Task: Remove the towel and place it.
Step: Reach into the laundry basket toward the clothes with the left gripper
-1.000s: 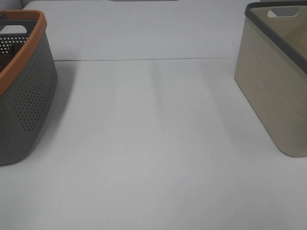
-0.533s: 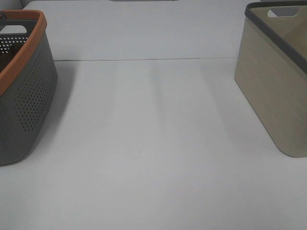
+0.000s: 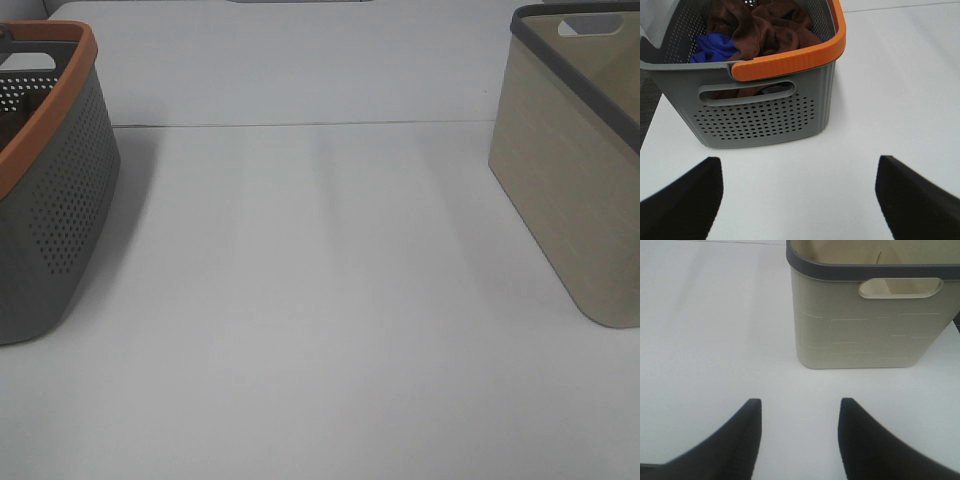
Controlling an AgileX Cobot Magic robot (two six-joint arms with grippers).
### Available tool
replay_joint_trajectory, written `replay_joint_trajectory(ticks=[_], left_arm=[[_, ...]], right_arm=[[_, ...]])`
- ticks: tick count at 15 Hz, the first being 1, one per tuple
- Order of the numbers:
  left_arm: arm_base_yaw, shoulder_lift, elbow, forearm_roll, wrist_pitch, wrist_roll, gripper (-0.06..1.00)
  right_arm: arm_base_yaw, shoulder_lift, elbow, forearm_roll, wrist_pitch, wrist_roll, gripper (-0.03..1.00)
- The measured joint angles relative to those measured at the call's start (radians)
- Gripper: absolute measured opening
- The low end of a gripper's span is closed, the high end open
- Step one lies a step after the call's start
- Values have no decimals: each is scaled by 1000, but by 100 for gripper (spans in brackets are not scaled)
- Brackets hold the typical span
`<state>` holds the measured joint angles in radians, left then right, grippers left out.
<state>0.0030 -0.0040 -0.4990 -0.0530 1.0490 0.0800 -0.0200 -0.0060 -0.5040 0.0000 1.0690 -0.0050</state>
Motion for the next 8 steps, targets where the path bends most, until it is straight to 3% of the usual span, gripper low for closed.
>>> replay_joint_trajectory(ticks=[8], left_arm=[[0,0,0,0,0,0,79]], right_arm=[[0,0,0,0,0,0,47]])
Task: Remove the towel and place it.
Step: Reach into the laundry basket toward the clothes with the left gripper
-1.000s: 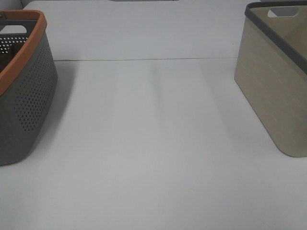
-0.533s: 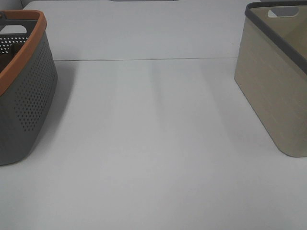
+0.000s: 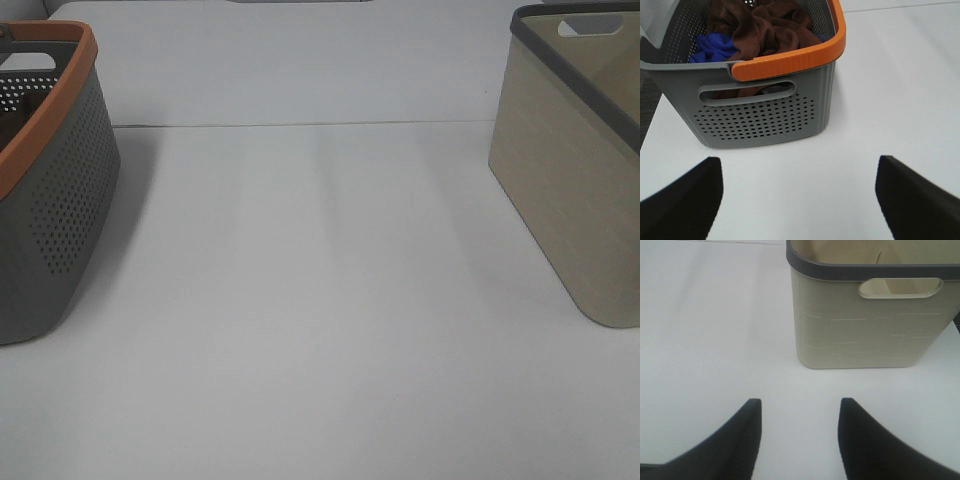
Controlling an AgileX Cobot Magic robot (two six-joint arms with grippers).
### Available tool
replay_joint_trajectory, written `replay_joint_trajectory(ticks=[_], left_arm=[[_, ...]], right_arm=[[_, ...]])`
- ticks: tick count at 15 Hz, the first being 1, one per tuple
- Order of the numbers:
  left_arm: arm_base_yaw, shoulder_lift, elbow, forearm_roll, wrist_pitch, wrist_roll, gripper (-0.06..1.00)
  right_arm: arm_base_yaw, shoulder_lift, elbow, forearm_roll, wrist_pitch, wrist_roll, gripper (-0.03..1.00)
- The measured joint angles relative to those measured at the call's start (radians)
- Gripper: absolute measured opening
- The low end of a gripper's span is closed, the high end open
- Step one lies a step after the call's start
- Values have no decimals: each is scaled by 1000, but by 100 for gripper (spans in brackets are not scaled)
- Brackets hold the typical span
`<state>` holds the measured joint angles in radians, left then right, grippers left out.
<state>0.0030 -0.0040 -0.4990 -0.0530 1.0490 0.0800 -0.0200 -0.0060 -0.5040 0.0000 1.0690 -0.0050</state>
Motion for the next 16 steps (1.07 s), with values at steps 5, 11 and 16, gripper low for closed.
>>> replay_joint_trajectory(ticks=[5,11,16], left_arm=[[0,0,0,0,0,0,79],[0,0,0,0,0,0,79],[0,0,0,0,0,0,79]], right_arm=[[0,0,0,0,0,0,47],[0,0,0,0,0,0,47],[0,0,0,0,0,0,47]])
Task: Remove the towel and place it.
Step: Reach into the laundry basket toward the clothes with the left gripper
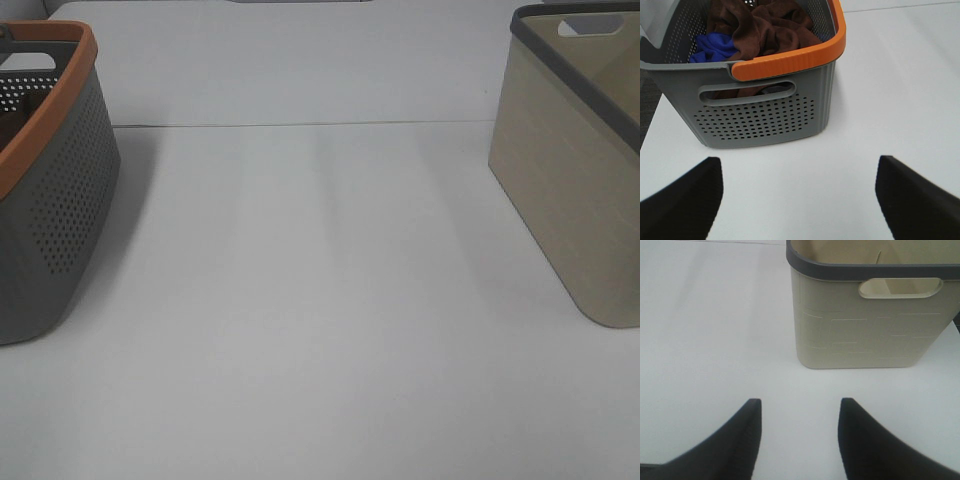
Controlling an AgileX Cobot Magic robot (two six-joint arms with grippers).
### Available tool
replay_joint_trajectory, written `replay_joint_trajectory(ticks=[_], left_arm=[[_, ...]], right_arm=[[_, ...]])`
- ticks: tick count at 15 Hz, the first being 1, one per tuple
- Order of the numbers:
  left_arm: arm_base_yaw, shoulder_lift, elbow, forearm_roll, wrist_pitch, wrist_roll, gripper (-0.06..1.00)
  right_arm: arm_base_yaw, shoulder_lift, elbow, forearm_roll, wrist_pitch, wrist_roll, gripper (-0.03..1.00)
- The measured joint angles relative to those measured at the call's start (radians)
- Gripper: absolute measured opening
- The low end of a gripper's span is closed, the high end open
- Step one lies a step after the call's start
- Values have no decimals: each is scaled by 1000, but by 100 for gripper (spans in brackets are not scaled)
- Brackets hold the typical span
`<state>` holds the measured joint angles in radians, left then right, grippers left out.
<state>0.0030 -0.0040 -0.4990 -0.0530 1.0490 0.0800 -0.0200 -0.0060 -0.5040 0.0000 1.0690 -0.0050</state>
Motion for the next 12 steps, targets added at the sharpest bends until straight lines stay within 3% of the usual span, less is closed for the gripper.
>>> replay_joint_trajectory(ticks=[12], left_arm=[[0,0,0,0,0,0,79]], right_arm=[[0,0,0,0,0,0,47]])
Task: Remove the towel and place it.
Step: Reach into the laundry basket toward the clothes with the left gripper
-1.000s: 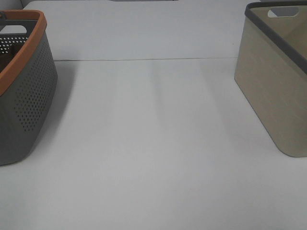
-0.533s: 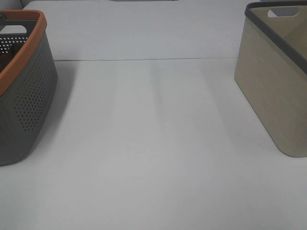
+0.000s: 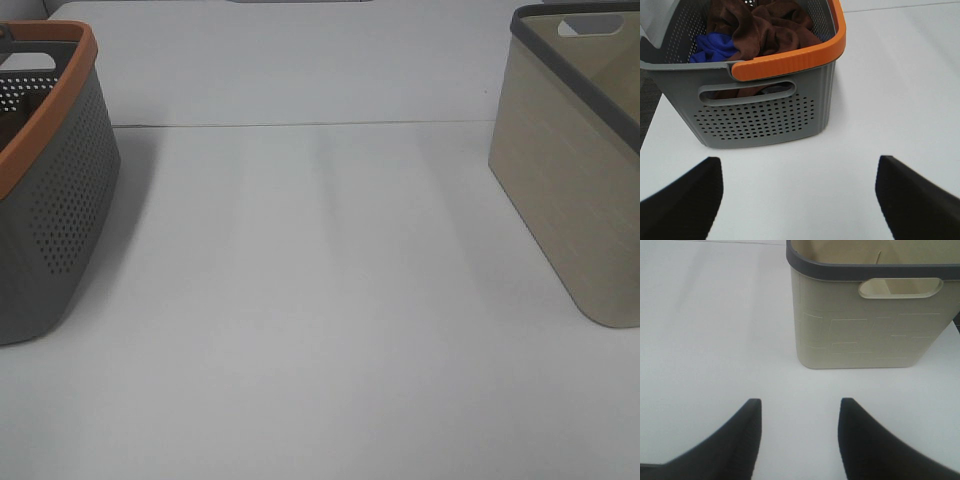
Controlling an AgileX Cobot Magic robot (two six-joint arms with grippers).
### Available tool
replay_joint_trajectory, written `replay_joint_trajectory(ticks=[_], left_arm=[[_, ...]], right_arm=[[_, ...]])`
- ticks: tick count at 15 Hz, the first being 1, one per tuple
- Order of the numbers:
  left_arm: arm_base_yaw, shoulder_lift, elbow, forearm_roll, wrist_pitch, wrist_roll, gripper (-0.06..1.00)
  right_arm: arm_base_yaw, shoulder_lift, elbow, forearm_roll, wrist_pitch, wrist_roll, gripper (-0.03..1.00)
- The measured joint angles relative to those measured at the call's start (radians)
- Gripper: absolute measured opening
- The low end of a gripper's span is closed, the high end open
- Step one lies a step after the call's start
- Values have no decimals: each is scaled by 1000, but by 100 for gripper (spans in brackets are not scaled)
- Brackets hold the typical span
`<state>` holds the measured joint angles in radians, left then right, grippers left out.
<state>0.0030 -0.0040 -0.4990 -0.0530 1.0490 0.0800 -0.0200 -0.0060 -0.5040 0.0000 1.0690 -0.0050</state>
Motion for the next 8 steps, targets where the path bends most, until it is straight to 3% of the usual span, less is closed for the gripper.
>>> replay_joint_trajectory(ticks=[8], left_arm=[[0,0,0,0,0,0,79]], right_arm=[[0,0,0,0,0,0,47]])
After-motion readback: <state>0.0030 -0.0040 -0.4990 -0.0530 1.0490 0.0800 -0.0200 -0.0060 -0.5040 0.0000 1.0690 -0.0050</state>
